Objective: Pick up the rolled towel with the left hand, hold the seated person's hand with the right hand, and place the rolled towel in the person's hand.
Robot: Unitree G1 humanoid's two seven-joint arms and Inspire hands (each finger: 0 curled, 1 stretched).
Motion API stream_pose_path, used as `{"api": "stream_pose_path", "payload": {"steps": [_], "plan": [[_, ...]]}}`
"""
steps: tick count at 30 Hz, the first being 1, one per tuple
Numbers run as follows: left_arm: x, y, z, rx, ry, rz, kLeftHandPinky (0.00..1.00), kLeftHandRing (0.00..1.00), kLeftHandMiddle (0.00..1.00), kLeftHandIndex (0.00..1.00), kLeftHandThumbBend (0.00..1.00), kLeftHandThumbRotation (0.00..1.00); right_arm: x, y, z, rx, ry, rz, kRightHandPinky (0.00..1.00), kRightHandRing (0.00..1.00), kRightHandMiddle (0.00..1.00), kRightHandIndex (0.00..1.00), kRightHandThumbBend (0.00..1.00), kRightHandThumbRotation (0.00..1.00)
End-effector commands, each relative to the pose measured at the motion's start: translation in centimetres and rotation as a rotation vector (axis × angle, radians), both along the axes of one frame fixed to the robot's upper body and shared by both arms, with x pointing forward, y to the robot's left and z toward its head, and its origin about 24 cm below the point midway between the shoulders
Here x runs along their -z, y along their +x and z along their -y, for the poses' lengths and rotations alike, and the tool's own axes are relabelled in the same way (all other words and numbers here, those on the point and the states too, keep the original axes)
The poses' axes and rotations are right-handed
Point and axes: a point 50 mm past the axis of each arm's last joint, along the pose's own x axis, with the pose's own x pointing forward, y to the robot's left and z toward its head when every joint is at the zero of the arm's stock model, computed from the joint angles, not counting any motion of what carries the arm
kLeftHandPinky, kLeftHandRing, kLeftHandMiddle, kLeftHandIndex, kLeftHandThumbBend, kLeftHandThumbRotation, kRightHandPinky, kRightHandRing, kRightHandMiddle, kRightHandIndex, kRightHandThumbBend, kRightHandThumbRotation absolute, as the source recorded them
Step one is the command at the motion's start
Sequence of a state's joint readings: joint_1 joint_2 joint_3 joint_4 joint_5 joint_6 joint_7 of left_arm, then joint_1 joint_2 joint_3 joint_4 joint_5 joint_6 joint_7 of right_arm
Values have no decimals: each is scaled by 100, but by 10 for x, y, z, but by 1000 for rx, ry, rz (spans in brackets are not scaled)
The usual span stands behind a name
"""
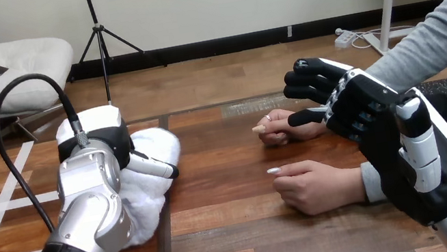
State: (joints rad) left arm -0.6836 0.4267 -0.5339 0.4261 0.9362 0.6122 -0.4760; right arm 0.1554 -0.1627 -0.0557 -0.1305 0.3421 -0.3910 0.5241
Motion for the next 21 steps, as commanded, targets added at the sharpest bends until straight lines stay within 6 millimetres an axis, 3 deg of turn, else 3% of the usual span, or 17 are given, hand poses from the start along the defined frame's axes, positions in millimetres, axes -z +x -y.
{"api": "stream_pose_path", "payload": {"steps": [1,8,18,21], "plan": [[-20,10,6,-2,66,98,29,46,60,70,94,63,-15,5,1,5,0,80,72,84,84,82,77,100],[-19,9,9,-9,92,146,40,60,72,76,94,68,-15,5,2,4,0,81,72,84,83,82,77,100],[-19,6,12,-35,85,243,74,85,90,89,95,67,-15,5,2,5,2,82,72,84,83,82,76,100],[-20,5,13,-39,72,276,79,88,92,91,95,67,-15,4,2,6,1,81,72,84,83,82,76,100]]}}
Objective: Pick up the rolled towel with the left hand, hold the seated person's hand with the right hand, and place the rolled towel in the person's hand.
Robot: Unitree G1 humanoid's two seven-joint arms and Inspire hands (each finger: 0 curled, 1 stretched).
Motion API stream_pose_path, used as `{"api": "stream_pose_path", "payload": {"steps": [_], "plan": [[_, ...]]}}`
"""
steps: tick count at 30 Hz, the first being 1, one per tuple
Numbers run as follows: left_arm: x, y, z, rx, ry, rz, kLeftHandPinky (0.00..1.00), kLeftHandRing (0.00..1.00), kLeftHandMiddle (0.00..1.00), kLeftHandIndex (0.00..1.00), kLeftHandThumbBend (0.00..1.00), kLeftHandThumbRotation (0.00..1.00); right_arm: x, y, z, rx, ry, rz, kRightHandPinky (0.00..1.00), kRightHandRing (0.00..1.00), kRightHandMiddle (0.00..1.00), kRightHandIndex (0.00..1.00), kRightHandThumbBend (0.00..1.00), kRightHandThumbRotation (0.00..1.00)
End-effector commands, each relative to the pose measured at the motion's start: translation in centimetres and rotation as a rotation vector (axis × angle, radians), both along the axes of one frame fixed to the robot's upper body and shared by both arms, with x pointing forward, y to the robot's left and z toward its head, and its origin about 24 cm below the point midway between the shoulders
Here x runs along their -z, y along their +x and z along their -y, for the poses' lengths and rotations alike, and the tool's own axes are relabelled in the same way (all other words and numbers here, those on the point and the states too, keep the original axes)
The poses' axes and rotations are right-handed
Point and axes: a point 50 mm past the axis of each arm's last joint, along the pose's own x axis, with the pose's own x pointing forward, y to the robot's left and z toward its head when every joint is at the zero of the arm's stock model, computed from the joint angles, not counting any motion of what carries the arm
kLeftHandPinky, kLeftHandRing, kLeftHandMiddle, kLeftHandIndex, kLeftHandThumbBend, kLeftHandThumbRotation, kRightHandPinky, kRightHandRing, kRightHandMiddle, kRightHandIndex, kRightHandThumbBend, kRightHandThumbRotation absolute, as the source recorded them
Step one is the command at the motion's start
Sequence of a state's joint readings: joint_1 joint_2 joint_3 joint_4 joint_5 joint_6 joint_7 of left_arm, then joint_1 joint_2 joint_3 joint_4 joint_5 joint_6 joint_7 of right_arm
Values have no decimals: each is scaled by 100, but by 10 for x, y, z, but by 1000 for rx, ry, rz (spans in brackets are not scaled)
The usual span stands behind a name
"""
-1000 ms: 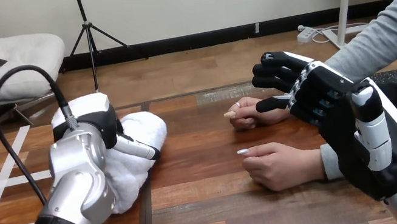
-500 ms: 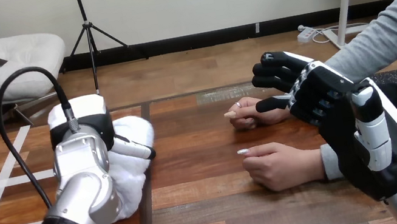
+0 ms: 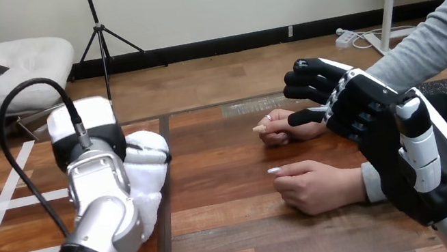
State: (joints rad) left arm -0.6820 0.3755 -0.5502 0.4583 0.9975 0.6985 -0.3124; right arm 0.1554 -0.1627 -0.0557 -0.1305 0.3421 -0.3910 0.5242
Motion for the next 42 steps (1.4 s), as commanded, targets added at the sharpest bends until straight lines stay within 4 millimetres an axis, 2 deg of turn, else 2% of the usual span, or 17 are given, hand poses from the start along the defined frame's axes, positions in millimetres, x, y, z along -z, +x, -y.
{"api": "stream_pose_path", "payload": {"steps": [1,15,26,42], "plan": [[-20,4,8,19,14,140,81,89,93,92,95,67,-15,4,2,7,0,81,72,84,83,82,76,100],[-22,0,11,-26,21,254,89,96,99,96,100,73,-15,5,2,2,5,79,71,83,83,81,77,100],[-25,-4,14,-86,-14,286,94,99,100,100,99,77,-15,6,1,-7,6,82,71,83,83,81,77,100],[-25,-7,15,-157,-52,294,93,97,99,96,98,76,-15,6,0,-11,6,78,71,82,82,81,77,99]]}}
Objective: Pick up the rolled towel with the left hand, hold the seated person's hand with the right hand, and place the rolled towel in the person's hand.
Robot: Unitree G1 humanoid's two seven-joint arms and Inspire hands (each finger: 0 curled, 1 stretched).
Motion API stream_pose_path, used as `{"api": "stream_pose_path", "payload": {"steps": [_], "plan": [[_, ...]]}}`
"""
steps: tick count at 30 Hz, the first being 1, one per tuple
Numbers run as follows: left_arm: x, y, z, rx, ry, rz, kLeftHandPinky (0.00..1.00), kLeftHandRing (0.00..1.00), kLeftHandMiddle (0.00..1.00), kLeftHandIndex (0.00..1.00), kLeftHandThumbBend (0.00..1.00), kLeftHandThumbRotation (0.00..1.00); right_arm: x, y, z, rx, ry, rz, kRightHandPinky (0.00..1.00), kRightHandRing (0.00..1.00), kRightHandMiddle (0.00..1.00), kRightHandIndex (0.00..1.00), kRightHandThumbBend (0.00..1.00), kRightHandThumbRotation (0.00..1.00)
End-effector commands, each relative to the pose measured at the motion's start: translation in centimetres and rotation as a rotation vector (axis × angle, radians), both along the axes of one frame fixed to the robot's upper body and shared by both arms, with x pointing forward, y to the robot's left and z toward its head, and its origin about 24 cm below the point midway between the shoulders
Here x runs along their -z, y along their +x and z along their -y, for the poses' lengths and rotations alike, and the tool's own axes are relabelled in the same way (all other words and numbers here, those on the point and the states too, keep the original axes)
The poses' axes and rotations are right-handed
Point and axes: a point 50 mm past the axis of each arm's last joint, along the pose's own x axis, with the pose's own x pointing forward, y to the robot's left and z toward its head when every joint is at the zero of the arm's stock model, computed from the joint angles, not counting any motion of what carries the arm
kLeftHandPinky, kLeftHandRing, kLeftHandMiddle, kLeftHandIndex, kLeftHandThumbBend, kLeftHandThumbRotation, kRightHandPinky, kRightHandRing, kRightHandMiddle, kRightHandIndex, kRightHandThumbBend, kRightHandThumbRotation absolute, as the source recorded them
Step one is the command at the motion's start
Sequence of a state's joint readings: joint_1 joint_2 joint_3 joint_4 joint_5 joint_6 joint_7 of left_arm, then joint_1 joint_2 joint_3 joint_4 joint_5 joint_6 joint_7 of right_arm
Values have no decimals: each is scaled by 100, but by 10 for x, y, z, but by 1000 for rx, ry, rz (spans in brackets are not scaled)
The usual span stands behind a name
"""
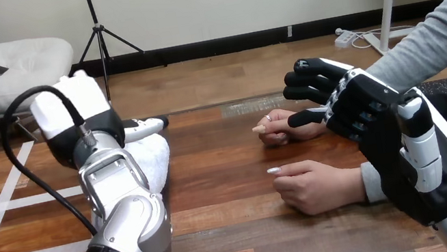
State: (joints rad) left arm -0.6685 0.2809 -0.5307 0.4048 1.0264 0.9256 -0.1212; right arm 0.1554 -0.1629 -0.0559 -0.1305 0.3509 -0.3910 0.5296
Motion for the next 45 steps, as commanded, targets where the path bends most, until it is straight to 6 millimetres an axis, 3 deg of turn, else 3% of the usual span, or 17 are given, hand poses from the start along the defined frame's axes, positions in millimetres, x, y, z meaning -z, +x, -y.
{"api": "stream_pose_path", "payload": {"steps": [1,16,26,45], "plan": [[-13,1,3,-11,-36,80,93,97,99,96,98,75,-15,7,0,-6,2,75,71,82,82,81,77,99],[-1,3,-2,-93,-135,68,100,100,100,98,99,73,-14,6,-2,-4,3,76,71,82,82,81,77,99],[15,4,-2,-146,-192,45,92,97,99,97,98,73,-16,5,-3,2,3,88,70,82,82,80,76,99],[40,-2,8,-205,-290,-33,91,96,99,96,99,71,-17,2,-4,-3,17,83,70,82,81,80,79,97]]}}
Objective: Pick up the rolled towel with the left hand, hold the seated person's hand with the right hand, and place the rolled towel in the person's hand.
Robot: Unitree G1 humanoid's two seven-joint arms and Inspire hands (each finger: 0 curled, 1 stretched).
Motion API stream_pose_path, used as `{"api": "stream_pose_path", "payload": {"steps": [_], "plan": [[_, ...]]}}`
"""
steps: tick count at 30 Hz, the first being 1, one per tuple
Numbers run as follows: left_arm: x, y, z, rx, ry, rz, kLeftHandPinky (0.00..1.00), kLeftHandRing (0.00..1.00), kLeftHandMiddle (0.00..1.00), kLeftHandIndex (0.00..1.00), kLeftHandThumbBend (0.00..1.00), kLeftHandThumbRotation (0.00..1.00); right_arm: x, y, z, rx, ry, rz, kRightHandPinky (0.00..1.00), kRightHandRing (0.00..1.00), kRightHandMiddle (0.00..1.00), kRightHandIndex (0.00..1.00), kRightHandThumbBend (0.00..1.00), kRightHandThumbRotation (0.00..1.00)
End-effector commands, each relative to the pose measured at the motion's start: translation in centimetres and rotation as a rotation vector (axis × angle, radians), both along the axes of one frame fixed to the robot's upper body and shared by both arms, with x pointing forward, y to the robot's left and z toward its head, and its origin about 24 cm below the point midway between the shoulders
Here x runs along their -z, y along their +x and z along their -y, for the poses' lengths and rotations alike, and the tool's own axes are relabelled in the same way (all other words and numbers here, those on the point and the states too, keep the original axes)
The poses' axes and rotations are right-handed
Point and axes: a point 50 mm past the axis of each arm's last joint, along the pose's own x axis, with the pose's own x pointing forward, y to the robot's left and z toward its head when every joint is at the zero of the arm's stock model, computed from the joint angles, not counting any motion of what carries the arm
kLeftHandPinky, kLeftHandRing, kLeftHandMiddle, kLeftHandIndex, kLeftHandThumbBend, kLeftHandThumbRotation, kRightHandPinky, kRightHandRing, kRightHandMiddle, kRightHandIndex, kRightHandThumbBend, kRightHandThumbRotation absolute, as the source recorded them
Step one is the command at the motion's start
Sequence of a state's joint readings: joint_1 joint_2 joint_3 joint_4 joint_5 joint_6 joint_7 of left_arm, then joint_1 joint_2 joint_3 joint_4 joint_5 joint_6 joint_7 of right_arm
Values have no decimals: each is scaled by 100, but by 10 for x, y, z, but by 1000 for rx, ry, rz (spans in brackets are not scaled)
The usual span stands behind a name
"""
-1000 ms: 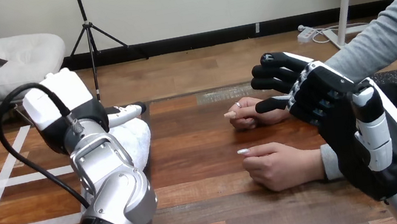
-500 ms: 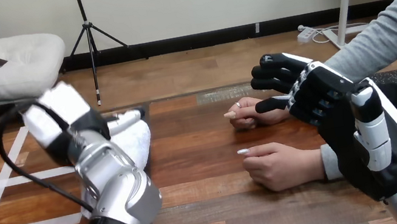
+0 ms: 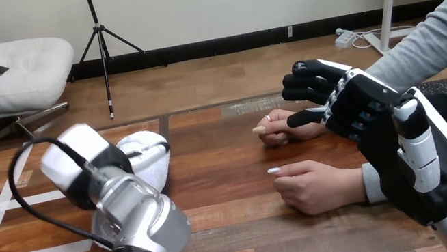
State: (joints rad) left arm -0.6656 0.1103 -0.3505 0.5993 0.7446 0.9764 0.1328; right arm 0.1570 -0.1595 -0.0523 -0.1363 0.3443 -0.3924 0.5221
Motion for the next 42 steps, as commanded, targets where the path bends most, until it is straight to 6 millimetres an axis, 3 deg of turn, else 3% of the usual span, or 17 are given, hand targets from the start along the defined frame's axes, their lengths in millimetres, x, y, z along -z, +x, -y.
{"api": "stream_pose_path", "payload": {"steps": [1,42], "plan": [[-6,4,6,-7,5,40,91,95,99,96,99,71,-17,2,-3,-6,18,80,70,82,81,80,79,97],[10,2,19,11,-37,-57,94,97,100,97,97,68,-21,-7,-1,-13,43,76,69,82,81,80,80,90]]}}
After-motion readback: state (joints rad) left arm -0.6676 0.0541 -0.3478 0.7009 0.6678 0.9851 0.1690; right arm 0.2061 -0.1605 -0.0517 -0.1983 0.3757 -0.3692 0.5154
